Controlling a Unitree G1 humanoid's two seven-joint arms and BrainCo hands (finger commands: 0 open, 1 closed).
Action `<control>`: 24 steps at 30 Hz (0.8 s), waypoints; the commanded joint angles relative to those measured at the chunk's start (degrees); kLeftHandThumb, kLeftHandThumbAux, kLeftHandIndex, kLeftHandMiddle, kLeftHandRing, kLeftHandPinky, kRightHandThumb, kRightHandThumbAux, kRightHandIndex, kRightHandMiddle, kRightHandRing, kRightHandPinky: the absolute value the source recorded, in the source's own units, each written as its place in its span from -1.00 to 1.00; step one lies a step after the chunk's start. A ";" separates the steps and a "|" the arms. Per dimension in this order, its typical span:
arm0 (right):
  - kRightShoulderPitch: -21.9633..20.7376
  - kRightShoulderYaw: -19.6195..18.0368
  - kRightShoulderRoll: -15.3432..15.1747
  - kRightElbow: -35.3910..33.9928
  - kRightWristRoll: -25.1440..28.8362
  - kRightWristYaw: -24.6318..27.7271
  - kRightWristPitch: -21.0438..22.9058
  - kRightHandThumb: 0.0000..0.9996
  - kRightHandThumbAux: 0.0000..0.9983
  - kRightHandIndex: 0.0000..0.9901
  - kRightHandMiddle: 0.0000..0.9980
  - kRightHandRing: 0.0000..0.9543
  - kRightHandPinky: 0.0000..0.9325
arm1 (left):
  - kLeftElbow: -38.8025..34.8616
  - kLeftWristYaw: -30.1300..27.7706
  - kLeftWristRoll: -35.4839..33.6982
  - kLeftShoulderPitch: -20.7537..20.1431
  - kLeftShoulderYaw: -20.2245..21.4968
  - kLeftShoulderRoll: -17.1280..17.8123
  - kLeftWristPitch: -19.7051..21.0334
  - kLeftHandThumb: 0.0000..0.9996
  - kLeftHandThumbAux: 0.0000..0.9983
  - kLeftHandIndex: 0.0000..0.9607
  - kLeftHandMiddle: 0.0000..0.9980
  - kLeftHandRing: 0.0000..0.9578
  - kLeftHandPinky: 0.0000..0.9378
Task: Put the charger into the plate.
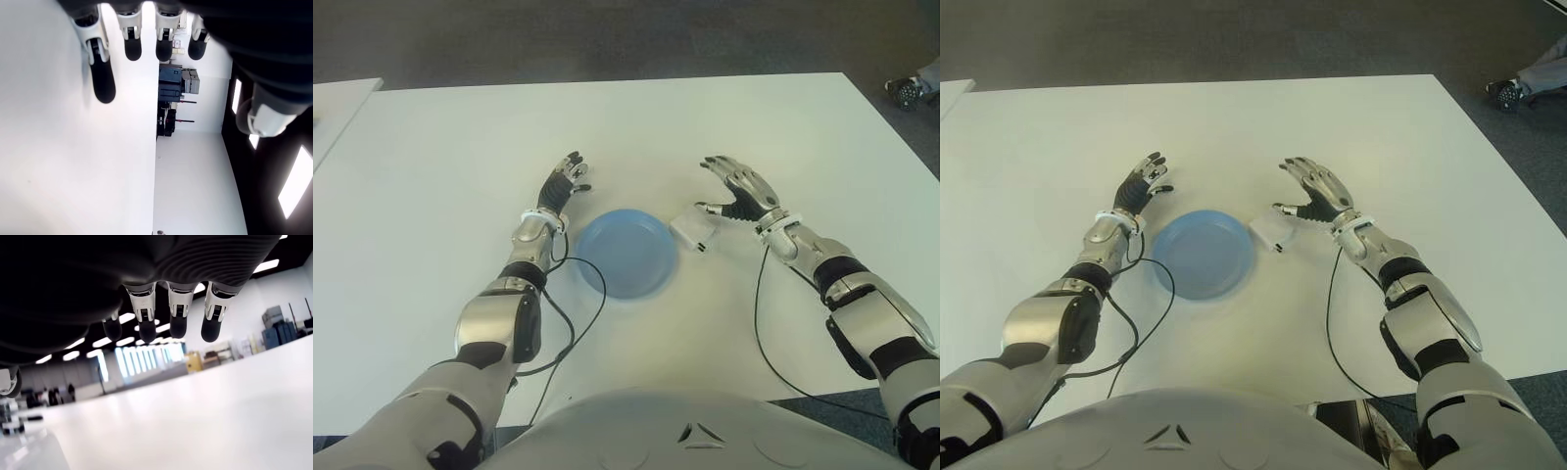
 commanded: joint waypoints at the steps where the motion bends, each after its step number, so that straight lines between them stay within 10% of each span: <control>1: 1.53 -2.29 1.02 -3.29 1.40 -0.97 -2.06 -0.79 -0.39 -1.00 -1.00 -1.00 -1.00 | 2.16 1.02 1.67 2.40 -0.99 0.14 3.49 -1.00 -0.04 -0.96 -0.88 -0.83 -0.75; 24: 3.37 -8.36 0.59 -9.03 5.71 8.42 -6.60 -0.83 -0.35 -1.00 -1.00 -1.00 -1.00 | 2.36 0.82 2.22 2.43 -1.68 0.62 4.38 -1.00 0.03 -0.86 -0.78 -0.75 -0.70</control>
